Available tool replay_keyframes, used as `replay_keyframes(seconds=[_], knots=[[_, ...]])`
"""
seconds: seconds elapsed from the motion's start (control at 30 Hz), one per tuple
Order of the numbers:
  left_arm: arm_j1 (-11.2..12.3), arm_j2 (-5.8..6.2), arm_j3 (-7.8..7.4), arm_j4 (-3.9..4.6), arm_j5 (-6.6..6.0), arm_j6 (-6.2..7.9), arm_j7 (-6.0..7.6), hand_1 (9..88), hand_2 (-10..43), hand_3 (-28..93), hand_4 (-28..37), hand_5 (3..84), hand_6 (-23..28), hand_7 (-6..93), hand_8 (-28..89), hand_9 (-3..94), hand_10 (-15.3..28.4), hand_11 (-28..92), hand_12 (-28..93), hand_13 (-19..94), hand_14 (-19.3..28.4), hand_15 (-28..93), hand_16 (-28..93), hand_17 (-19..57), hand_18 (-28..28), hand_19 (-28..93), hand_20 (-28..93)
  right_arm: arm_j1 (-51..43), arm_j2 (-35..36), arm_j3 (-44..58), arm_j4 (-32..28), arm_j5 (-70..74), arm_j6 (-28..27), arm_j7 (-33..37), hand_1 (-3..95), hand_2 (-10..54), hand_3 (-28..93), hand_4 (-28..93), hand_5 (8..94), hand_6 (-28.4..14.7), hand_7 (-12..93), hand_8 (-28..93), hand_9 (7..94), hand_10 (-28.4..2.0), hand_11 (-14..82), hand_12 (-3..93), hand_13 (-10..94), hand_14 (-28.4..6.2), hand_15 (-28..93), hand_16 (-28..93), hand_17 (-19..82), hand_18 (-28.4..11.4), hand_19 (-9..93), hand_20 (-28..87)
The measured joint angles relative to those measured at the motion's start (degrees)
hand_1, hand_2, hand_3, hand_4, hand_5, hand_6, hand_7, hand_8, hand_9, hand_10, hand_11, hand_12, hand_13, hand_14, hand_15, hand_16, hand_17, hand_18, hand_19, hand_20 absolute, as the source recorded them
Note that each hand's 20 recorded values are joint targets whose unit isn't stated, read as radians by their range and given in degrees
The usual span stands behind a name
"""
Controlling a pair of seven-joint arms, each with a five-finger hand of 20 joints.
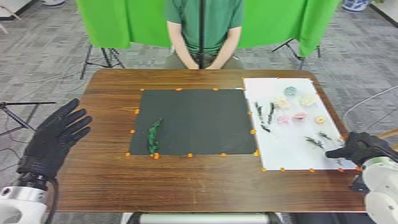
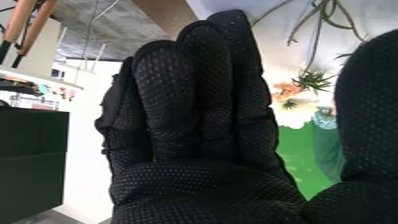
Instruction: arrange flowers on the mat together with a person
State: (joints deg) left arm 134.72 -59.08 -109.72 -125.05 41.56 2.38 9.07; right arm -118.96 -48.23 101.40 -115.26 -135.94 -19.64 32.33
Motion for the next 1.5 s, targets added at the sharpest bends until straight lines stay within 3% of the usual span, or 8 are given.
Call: replay_keyframes(seconds=[0.3,0.37,0.6,0.8,1.03,1.3,1.5], knots=[[-0.24,0.04,0.0,0.04,0.02,0.0,-0.16,30.7,-6.4,67,-26.0,30.8,3.2,14.7,-8,26.3,10.8,17,19,22,13.3,25,4,-8.6,21.0,42,10,2.47,1.03,-2.65,1.51,-1.07,-0.09,0.92,48.0,-9.5,48,-28,77.6,1.1,31,-12,80.1,-10.7,46.4,35.3,74,-9.1,68,31,41,-20.0,88,42],[-0.32,0.05,0.01,0.04,0.02,0.0,-0.24,30.7,-6.4,67,-26.0,30.8,3.2,14.7,-8,26.3,10.7,17,19,22,13.2,25,4,-8.6,21.0,42,10,3.06,1.16,-3.22,1.63,-0.91,-0.12,0.82,49.2,-9.5,51,-28,78.2,0.9,31,0,81.4,-10.0,46.4,35.5,75,-8.9,68,31,42,-19.8,89,41],[-0.45,0.07,0.03,0.04,-0.01,0.0,-0.42,30.6,-6.3,67,-26.1,30.8,3.2,14.6,-8,26.3,10.7,17,19,22,13.4,25,4,-8.7,21.1,42,10,4.55,1.2,-4.12,2.29,3.03,1.08,0.71,48.0,-9.0,69,-28,80.5,0.4,32,8,84.0,-9.2,46.8,36.1,77,-8.4,68,32,43,-20.1,91,41],[-0.44,0.08,0.03,0.08,-0.03,0.0,-0.43,30.6,-6.1,67,-26.2,30.8,3.2,14.7,-8,26.4,10.8,17,19,22,13.4,25,4,-8.8,21.1,42,10,4.5,1.05,-3.66,2.7,5.0,2.39,0.68,47.1,-9.4,74,-26,83.1,0.9,33,11,88.6,-8.5,50.1,36.2,81,-7.6,71,33,47,-20.7,93,47],[-0.47,0.08,0.06,0.11,-0.05,0.01,-0.44,30.6,-6.1,67,-26.1,30.8,3.2,14.7,-8,26.4,10.8,17,19,22,13.4,25,4,-8.8,21.1,42,10,3.38,-0.09,-3.59,2.57,7.48,5.96,-0.14,42.6,-9.5,79,-18,83.8,2.1,43,17,90.3,-6.8,62.1,36.1,84,-7.5,80,33,52,-21.4,93,63],[-0.45,0.14,0.06,0.11,-0.06,0.01,-0.44,30.5,-6.0,67,-26.1,30.8,3.3,14.6,-8,26.4,10.9,17,19,22,13.4,25,4,-8.8,21.1,42,10,2.03,-2.21,-3.57,-0.74,9.1,6.95,-0.58,38.8,-8.7,82,-14,85.4,2.6,46,18,92.2,-6.8,64.6,35.9,87,-6.9,82,33,55,-21.6,93,68],[-0.46,0.21,0.06,0.11,-0.07,0.03,-0.44,30.4,-6.2,68,-26.0,30.9,3.3,14.6,-8,26.4,10.8,17,19,22,13.4,25,4,-8.8,21.1,42,10,3.16,-2.53,-3.89,-4.49,8.63,10.96,-0.67,37.7,-7.8,83,-10,85.7,2.7,47,18,93.0,-6.6,65.7,35.8,88,-6.7,83,32,56,-21.7,93,70]])
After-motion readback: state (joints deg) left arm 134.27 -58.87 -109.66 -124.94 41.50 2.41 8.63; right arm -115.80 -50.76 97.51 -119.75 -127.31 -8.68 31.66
